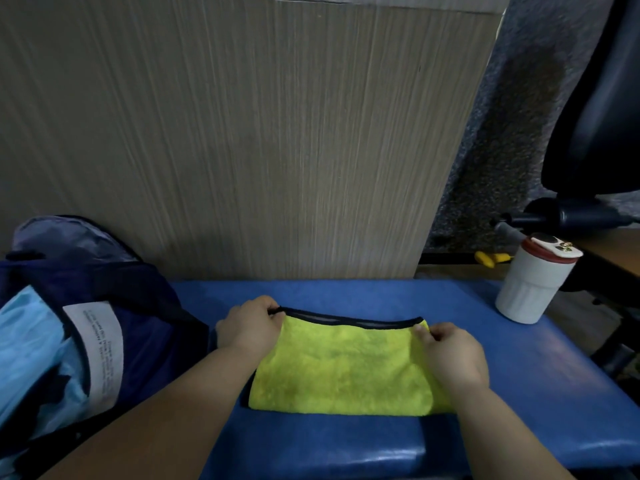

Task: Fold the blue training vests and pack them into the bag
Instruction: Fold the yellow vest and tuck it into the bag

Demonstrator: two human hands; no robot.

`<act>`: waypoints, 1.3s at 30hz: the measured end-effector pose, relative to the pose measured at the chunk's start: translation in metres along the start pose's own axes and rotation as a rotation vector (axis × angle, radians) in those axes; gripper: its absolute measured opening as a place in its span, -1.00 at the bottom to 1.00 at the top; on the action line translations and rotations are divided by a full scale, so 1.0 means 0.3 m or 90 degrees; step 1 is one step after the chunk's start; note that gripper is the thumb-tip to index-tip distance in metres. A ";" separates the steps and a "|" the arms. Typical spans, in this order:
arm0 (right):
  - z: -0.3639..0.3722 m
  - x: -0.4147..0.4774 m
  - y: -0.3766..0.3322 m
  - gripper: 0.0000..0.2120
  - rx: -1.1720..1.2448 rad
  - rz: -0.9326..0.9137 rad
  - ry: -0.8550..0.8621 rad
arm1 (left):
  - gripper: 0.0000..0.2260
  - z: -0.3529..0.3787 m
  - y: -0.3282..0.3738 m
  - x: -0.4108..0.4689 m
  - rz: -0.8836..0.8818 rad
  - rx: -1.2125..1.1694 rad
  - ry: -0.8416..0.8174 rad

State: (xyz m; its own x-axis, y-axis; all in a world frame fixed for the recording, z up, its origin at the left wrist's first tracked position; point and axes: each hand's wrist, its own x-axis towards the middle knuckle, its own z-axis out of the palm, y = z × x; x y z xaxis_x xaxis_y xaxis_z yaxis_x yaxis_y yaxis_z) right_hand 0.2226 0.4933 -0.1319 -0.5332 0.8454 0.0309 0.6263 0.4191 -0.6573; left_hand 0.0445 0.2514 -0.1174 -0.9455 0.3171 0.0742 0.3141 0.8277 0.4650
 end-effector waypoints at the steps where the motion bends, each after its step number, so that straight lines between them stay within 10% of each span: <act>1: -0.002 0.001 0.005 -0.72 0.002 0.000 -0.001 | -0.74 0.005 0.002 -0.007 0.008 0.045 -0.001; 5: -0.016 -0.010 -0.003 -0.62 0.007 -0.032 0.019 | -0.53 0.031 0.044 -0.078 0.193 0.098 0.059; 8: -0.022 -0.056 -0.053 -0.57 -0.103 -0.171 0.012 | -0.56 0.072 0.108 -0.148 0.333 0.057 -0.081; 15: 0.046 -0.141 -0.065 -0.15 -0.351 -0.248 -0.317 | -0.43 0.135 0.126 -0.185 0.303 0.189 -0.271; 25: -0.021 -0.143 -0.040 -0.26 -0.226 -0.099 -0.139 | -0.41 0.132 0.127 -0.200 0.294 0.210 -0.261; 39: -0.121 -0.148 -0.101 -0.77 -0.061 0.025 -0.295 | -0.43 0.140 0.104 -0.221 0.277 0.196 -0.223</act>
State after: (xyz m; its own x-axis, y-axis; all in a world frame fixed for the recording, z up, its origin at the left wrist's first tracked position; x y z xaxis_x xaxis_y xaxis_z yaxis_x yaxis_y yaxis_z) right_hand 0.2481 0.4551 -0.0860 -0.6921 0.6331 -0.3466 0.6893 0.4373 -0.5777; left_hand 0.1206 0.2757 -0.1450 -0.6583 0.7435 -0.1178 0.7225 0.6680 0.1782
